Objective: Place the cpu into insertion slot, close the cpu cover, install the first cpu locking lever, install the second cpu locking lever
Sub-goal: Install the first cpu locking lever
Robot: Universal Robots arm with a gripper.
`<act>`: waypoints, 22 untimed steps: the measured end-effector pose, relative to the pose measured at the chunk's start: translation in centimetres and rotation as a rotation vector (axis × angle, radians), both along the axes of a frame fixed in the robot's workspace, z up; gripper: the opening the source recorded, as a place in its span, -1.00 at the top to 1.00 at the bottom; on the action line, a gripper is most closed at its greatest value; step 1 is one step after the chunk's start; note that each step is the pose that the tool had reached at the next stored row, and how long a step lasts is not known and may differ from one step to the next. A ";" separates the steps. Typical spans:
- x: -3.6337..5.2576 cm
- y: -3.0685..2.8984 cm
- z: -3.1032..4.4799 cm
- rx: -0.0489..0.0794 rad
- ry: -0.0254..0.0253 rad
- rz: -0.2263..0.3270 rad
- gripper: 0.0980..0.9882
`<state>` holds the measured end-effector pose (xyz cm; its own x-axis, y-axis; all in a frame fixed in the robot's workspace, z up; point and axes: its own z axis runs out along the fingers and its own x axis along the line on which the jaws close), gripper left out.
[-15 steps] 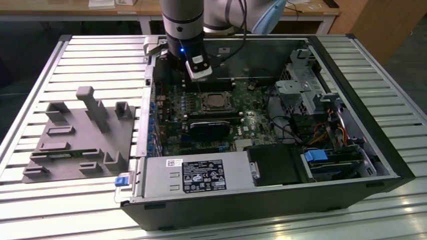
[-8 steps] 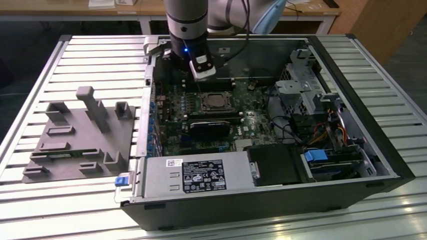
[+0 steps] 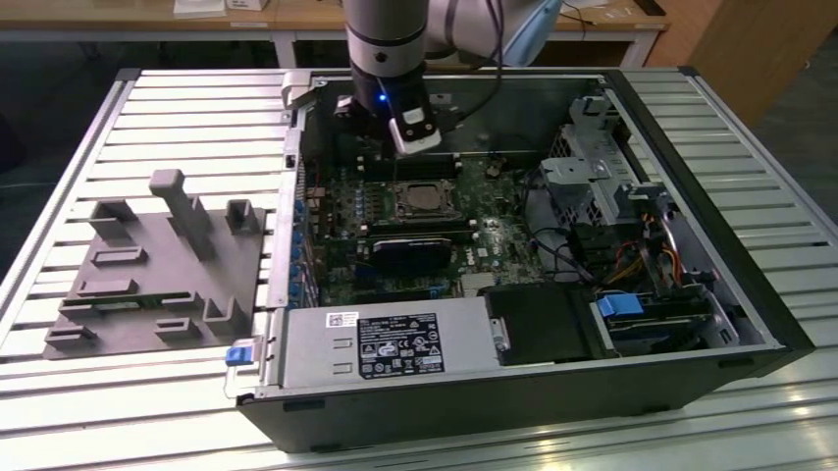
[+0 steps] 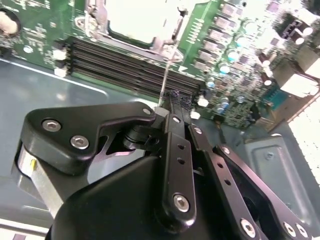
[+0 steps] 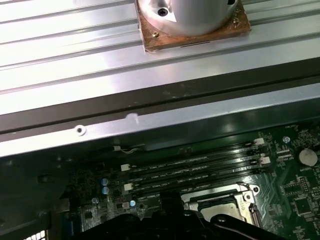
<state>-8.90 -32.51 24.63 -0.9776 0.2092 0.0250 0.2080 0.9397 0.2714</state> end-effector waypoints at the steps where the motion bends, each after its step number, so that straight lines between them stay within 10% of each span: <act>1: 0.26 0.00 0.00 0.000 0.0001 0.000 0.99; 17: 3.61 0.00 -0.02 0.000 0.0006 0.000 0.99; 22: 3.53 0.00 -0.20 -0.001 -0.0419 0.000 0.99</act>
<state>-5.37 -32.51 24.42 -0.9778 0.2091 -0.0161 0.1964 0.9399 0.2792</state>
